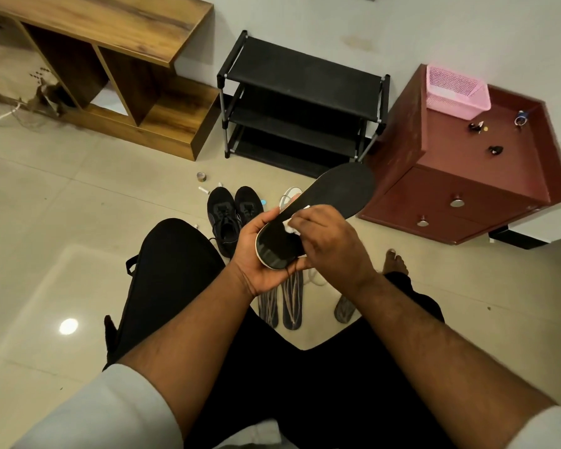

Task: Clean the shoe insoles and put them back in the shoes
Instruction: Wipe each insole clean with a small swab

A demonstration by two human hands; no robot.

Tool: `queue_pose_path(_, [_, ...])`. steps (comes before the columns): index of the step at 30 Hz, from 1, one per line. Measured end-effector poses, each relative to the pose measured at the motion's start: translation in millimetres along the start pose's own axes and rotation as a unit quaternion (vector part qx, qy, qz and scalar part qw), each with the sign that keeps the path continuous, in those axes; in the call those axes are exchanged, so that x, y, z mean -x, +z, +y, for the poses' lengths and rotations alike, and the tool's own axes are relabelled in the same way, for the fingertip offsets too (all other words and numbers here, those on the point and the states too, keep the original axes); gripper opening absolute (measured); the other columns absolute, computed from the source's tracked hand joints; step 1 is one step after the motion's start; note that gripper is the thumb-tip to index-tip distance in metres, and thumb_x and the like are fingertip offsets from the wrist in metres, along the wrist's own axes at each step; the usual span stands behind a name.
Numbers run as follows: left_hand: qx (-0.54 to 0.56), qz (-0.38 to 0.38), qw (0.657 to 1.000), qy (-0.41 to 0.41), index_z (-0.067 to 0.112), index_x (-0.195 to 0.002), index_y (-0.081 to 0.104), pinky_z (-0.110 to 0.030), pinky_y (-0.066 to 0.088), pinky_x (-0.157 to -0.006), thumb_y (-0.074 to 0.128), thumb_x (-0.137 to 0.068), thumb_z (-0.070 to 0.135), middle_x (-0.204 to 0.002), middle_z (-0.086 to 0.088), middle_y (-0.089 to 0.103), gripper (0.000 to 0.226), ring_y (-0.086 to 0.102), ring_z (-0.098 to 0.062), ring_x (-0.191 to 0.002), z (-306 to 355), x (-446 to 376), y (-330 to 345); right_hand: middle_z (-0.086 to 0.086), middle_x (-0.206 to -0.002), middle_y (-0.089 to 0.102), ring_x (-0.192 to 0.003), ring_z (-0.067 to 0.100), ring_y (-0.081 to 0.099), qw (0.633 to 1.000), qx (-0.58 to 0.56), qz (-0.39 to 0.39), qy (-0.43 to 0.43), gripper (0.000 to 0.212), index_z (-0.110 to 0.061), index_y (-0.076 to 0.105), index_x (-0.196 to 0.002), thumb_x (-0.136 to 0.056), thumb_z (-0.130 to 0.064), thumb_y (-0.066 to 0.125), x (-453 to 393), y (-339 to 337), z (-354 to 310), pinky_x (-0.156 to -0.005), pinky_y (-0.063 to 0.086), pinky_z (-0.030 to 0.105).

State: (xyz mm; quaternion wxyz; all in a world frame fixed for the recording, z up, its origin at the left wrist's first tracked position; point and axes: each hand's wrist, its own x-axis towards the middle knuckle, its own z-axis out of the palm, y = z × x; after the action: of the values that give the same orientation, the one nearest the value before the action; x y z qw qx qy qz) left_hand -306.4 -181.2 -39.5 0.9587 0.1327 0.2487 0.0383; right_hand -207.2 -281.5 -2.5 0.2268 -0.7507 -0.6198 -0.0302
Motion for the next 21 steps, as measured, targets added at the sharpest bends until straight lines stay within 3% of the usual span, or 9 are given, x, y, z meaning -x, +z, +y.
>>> queue_pose_path(3, [0.008,0.021,1.0,-0.001,0.009,-0.099,0.077,-0.033,0.045,-0.1,0.049,-0.094,0.038,-0.105,-0.01,0.067,0.041,0.063,-0.022,-0.099,3,-1,-4,0.013,-0.1,0.067,-0.097,0.024,0.059,0.998,-0.055,-0.017,-0.039,0.021,0.0,0.068,-0.103,-0.083,-0.001,0.061,10,9,-24,-0.09,0.049,0.031])
queue_pose_path(7, [0.021,0.01,1.0,0.014,0.013,-0.117,0.072,-0.036,0.022,-0.121,0.052,-0.094,0.033,-0.121,-0.011,0.059,0.037,0.052,-0.023,-0.119,1,-7,-9,0.014,-0.097,0.066,-0.094,0.024,0.059,0.996,-0.063,-0.015,-0.068,0.019,0.001,0.069,-0.101,-0.083,-0.002,0.063,10,12,-34,-0.086,0.049,0.032])
queue_pose_path(9, [0.012,-0.007,1.0,0.007,0.012,-0.119,0.068,-0.035,0.024,-0.119,0.053,-0.094,0.033,-0.114,-0.01,0.058,0.036,0.054,-0.022,-0.113,-3,-6,-4,0.013,-0.098,0.066,-0.094,0.024,0.058,0.999,-0.045,0.013,-0.024,0.02,-0.001,0.069,-0.102,-0.086,-0.006,0.058,1,12,-26,-0.085,0.05,0.031])
queue_pose_path(11, [0.0,0.009,1.0,-0.001,0.011,-0.114,0.068,-0.033,0.038,-0.108,0.057,-0.091,0.033,-0.107,-0.009,0.06,0.034,0.059,-0.021,-0.107,-5,-5,-2,0.012,-0.098,0.065,-0.095,0.023,0.057,0.999,-0.033,0.02,0.008,0.021,-0.003,0.07,-0.102,-0.089,-0.009,0.056,-7,14,-20,-0.084,0.05,0.031])
queue_pose_path(15, [0.007,0.034,0.999,0.023,0.015,-0.13,0.064,-0.036,0.029,-0.118,0.048,-0.097,0.03,-0.119,-0.009,0.061,0.04,0.049,-0.022,-0.123,-2,-10,-8,0.01,-0.097,0.065,-0.094,0.021,0.056,0.999,-0.049,-0.009,-0.001,0.019,-0.004,0.07,-0.102,-0.085,-0.003,0.062,0,20,-29,-0.083,0.049,0.029])
queue_pose_path(17, [0.016,0.022,0.999,0.032,0.013,-0.11,0.076,-0.038,0.048,-0.104,0.05,-0.09,0.029,-0.112,-0.013,0.068,0.036,0.064,-0.026,-0.108,1,-10,-8,0.011,-0.095,0.065,-0.091,0.022,0.057,0.998,-0.056,-0.031,-0.027,0.02,-0.004,0.07,-0.101,-0.081,-0.001,0.067,13,19,-35,-0.08,0.048,0.029])
queue_pose_path(19, [0.016,0.007,0.999,0.042,0.009,-0.089,0.08,-0.042,0.055,-0.09,0.053,-0.083,0.029,-0.101,-0.015,0.073,0.035,0.071,-0.029,-0.09,1,-7,-4,0.012,-0.094,0.066,-0.089,0.024,0.06,0.997,-0.055,-0.045,-0.042,0.022,-0.003,0.07,-0.101,-0.079,-0.002,0.072,26,17,-36,-0.078,0.052,0.031])
queue_pose_path(21, [0.018,0.006,0.999,0.039,0.009,-0.09,0.08,-0.047,0.048,-0.101,0.054,-0.083,0.029,-0.105,-0.016,0.072,0.034,0.069,-0.031,-0.095,-1,-7,-4,0.012,-0.095,0.066,-0.089,0.025,0.06,0.997,-0.056,-0.043,-0.041,0.021,-0.003,0.07,-0.101,-0.08,-0.003,0.07,29,14,-34,-0.078,0.053,0.033])
